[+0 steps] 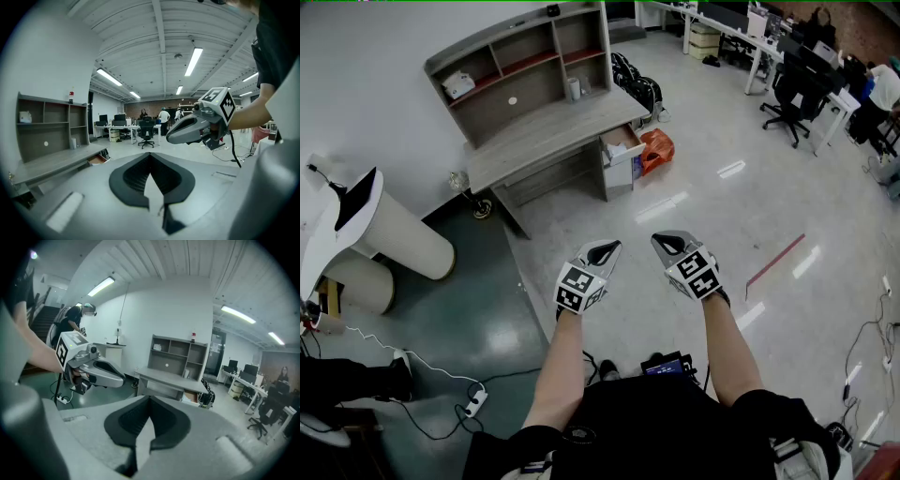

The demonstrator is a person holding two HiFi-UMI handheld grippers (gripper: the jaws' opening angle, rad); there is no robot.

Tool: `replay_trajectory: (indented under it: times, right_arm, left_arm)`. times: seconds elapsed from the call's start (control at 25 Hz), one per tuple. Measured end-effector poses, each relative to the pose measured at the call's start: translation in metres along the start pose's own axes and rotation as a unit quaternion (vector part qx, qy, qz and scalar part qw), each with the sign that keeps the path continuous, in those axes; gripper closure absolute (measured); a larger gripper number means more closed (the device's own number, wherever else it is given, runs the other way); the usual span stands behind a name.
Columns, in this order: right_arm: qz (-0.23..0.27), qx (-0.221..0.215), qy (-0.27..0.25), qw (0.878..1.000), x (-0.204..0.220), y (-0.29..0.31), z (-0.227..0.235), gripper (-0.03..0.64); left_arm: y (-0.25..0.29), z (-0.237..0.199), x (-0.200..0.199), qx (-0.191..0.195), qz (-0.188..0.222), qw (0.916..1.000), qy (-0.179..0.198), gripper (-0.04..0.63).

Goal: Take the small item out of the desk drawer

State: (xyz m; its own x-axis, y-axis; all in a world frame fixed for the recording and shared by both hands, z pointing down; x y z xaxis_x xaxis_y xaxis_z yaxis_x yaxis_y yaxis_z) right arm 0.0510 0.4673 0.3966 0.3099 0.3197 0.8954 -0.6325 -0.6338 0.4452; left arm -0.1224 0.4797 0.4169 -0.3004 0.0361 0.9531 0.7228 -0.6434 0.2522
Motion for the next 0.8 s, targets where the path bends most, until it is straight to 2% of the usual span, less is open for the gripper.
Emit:
replay_trajectory:
  times: [0.16, 0.32, 0.48, 0.8]
  right_arm:
    - [-0.003, -0.006, -0.027, 1.000, -0.004, -0.001, 0.003, 0.614]
    - [0.004, -0.015, -0.028, 0.999, -0.008, -0.003, 0.000, 0.614]
    - [0.006, -0.014, -0.033, 0.999, -0.002, -0.006, -0.004, 0.614]
    - [0.013, -0.036, 0.001, 0.999, 0.011, -0.007, -0.009, 0.614]
  left_arm:
    - [0.001, 0.008, -0.011, 0.000, 0.024, 0.9995, 0.020, 0.594]
    - [0.003, 0.014, -0.018, 0.015, 0.025, 0.9991, 0.031, 0.594]
    - [0.005, 0.018, -0.020, 0.014, 0.024, 0.9993, 0.027, 0.594]
    - [0.002, 0.023, -0.004, 0.013, 0.022, 0.9997, 0.004, 0.594]
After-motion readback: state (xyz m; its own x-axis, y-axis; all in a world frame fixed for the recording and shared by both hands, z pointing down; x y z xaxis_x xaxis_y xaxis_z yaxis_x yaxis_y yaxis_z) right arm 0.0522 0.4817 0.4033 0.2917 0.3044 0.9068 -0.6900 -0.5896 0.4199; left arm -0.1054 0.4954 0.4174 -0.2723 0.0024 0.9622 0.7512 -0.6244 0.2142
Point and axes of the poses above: the fingertips, and each gripper's own axes: y forward along the fingers, z to its right, x out of its underside, the point moved 8 cm from there along -y, backward along the fingers, and after that the axes turned 10 degrees about y, right-handed, at the moved point
